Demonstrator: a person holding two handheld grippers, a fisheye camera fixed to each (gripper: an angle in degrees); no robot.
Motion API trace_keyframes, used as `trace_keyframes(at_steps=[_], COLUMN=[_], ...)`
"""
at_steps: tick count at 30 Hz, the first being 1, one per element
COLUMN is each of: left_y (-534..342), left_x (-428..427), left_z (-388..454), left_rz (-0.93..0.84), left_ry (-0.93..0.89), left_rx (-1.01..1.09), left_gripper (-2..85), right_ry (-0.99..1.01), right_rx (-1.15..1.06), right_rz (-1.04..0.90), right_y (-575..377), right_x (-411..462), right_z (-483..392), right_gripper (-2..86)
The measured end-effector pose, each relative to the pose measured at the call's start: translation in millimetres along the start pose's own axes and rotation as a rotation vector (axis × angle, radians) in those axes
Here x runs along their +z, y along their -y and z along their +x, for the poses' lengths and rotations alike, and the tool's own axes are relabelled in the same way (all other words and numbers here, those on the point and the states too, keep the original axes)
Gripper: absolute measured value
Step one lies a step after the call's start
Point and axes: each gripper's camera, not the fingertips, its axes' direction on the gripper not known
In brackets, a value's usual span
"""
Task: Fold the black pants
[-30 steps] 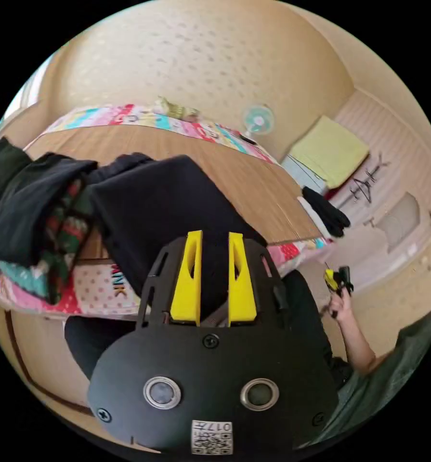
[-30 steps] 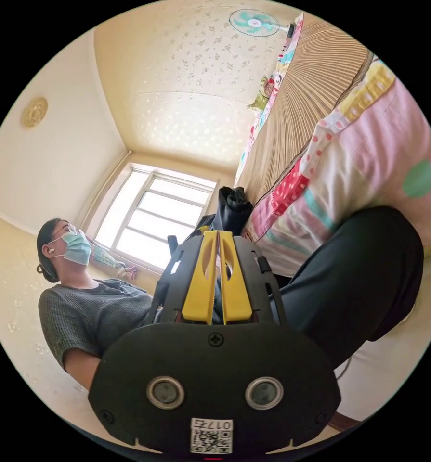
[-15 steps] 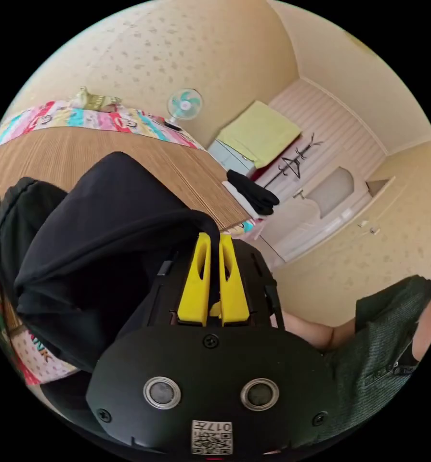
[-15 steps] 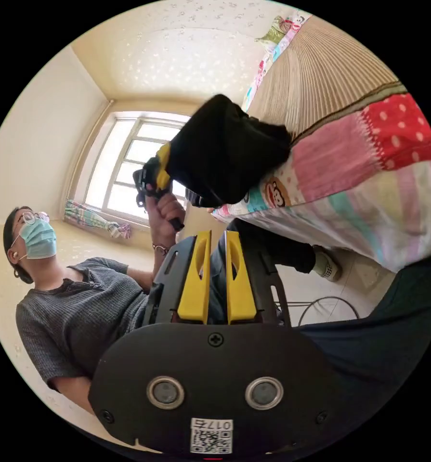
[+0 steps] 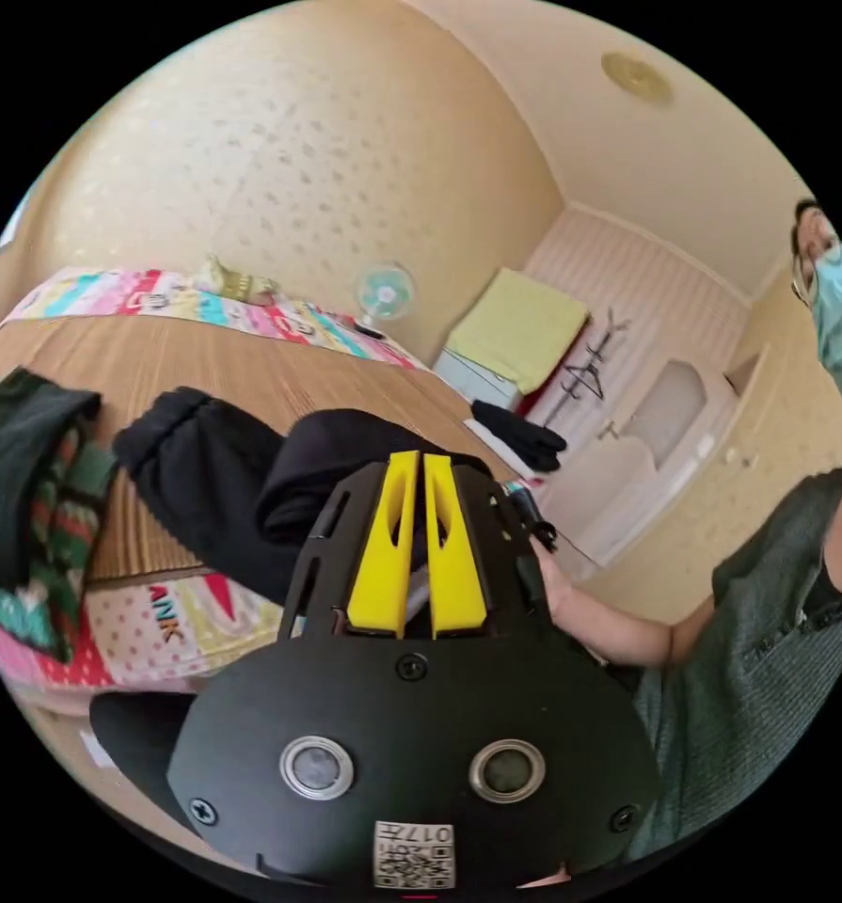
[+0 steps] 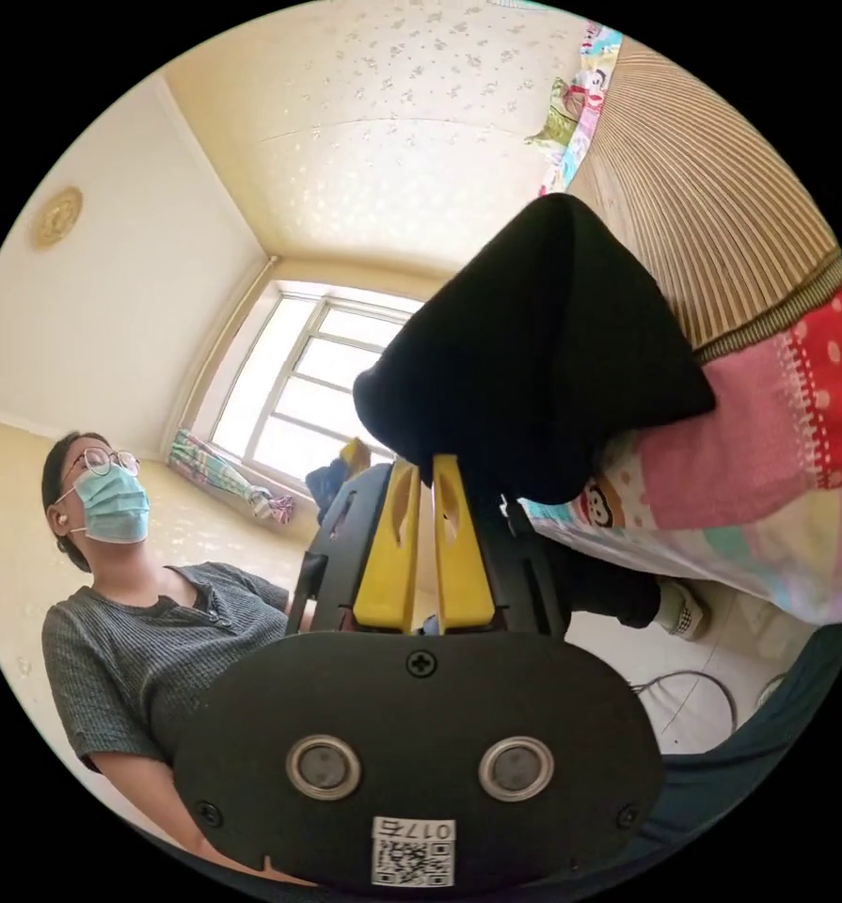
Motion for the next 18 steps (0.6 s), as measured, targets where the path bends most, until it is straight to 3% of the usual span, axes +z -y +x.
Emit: trace_keyframes(at_steps=[2, 4, 6, 10, 14, 18], left_y=[-15.1, -27.0, -37.8, -63.6, -66.2, -34.1], left_x=[-46.0, -60.2, -57.1, -19.9, -1.5, -26.5], left_z=[-55.4, -102.8, -143.5, -200.1, -207.4, -181.8], left_rz=[0.109, 0.083, 0.013, -0.052, -0.012, 0.139], left_ry=[0.203, 0.269, 0.250, 0.028, -0.116, -0.267], left_rx=[-0.259, -0.473, -0.626, -0.838, -0.907, -0.709], left_gripper=[4.3, 13.3, 16.9, 14.7, 4.4, 3.4], right_ry=[0.038, 0.098, 0.120, 0.083, 0.066, 0.004], right_rx=[-0.026, -0.075, -0.116, -0.155, -0.180, -0.227], right_rz=[0.017, 0.059, 0.076, 0.092, 0.106, 0.205], right_y=[4.7, 9.0, 11.4, 12.0, 9.4, 14.0], right_x=[-4.7, -15.0, -23.5, -38.0, -50.3, -88.0], right_z=[-9.2, -24.5, -36.8, -58.3, -76.1, -109.2], right_gripper=[3.4, 3.0, 2.8, 2.7, 2.5, 2.2])
